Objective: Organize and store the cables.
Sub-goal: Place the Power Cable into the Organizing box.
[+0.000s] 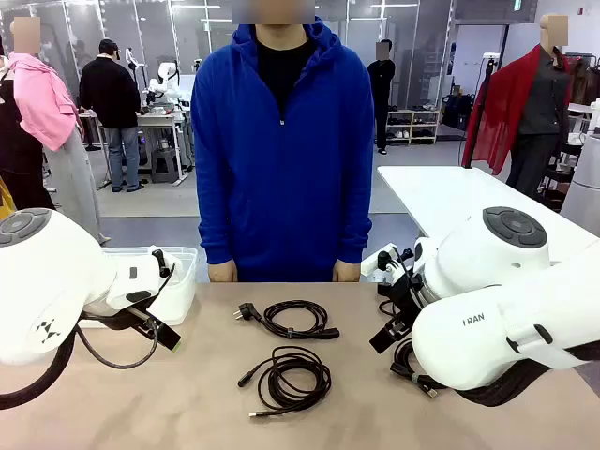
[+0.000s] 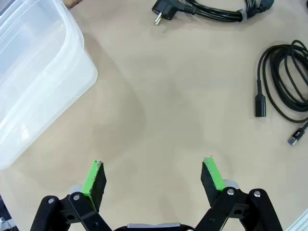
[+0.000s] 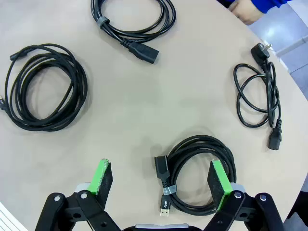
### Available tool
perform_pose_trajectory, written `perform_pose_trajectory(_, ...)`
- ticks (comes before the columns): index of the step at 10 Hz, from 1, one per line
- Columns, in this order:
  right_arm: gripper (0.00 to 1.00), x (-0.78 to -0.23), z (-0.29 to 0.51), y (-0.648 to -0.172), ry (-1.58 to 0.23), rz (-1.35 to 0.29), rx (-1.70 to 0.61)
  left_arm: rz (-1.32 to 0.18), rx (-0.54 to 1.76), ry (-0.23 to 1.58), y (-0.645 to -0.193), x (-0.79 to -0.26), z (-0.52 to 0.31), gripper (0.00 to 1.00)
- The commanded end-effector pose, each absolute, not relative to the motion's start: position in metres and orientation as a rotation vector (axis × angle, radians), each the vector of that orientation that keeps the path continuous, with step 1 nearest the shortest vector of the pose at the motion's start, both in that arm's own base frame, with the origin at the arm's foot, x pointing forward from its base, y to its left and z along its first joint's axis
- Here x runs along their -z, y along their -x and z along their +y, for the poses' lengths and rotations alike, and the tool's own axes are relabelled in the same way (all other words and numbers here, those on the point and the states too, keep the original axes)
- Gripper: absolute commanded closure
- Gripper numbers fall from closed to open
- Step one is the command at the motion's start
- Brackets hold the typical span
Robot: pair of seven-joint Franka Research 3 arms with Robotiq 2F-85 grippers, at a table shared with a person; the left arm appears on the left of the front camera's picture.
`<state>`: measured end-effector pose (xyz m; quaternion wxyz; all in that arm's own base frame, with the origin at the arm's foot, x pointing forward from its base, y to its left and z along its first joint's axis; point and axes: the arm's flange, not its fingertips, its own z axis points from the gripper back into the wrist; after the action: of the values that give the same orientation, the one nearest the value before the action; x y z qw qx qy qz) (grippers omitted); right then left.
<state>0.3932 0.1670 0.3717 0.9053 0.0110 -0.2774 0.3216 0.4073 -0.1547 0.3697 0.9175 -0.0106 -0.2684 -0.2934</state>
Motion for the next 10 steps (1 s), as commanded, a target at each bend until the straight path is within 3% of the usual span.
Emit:
perform_pose_trajectory(1,0.0,-0.3717,0.167,-0.3932,-0.023,-0.573,-0.664,-0.556,0.603,0.022,-0.4076,-0.3713,-0.1548,0.0)
perform_pose_trajectory(10,0.0,-0.3717,0.1671,-0.3931,-0.022,-0.573,-0.666,-0.552,0.605,0.022,-0.4069,-0.3697,-0.1556,0.0)
